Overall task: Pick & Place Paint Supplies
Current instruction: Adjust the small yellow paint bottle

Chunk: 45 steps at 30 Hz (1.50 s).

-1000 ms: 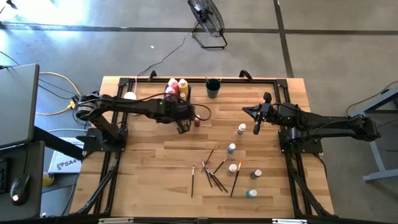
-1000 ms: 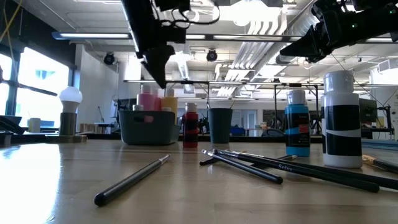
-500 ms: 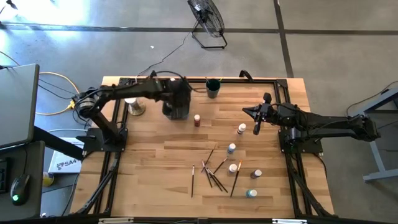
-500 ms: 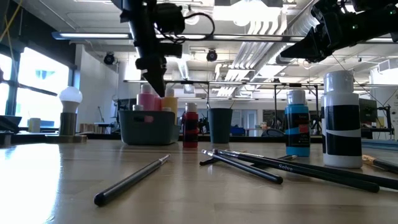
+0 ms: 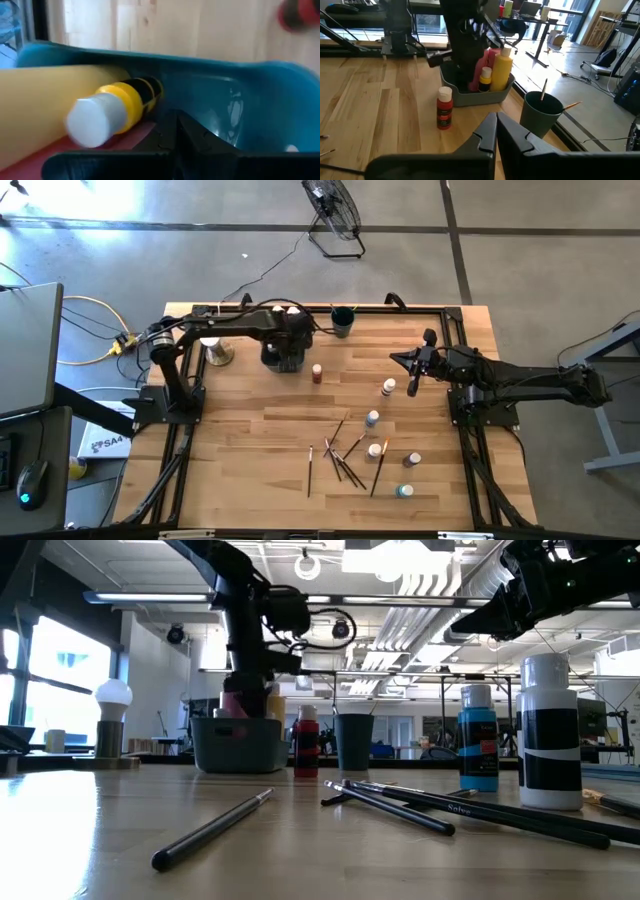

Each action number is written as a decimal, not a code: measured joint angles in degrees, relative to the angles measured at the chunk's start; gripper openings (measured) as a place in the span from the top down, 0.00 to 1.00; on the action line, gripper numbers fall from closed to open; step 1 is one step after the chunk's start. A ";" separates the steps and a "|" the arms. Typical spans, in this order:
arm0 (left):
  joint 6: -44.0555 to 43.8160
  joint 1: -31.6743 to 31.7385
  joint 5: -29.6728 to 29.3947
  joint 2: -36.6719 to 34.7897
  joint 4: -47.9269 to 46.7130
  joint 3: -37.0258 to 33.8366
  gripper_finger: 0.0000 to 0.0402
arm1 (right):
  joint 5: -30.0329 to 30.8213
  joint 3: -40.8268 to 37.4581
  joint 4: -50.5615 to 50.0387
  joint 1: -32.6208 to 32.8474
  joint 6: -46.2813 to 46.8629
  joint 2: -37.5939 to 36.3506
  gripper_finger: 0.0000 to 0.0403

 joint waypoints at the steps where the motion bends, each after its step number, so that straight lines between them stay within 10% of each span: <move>1: 0.00 0.06 0.01 0.36 -0.17 -0.02 1.00 | 0.00 0.00 0.00 0.00 0.00 0.00 0.99; 38: -1.77 -0.09 -8.78 3.64 6.50 -0.03 1.00 | 0.00 0.00 0.00 0.00 -0.02 0.00 0.99; 45: -2.27 -0.07 -3.01 3.64 2.44 -0.03 1.00 | 0.00 0.00 0.00 0.00 -0.03 0.00 0.99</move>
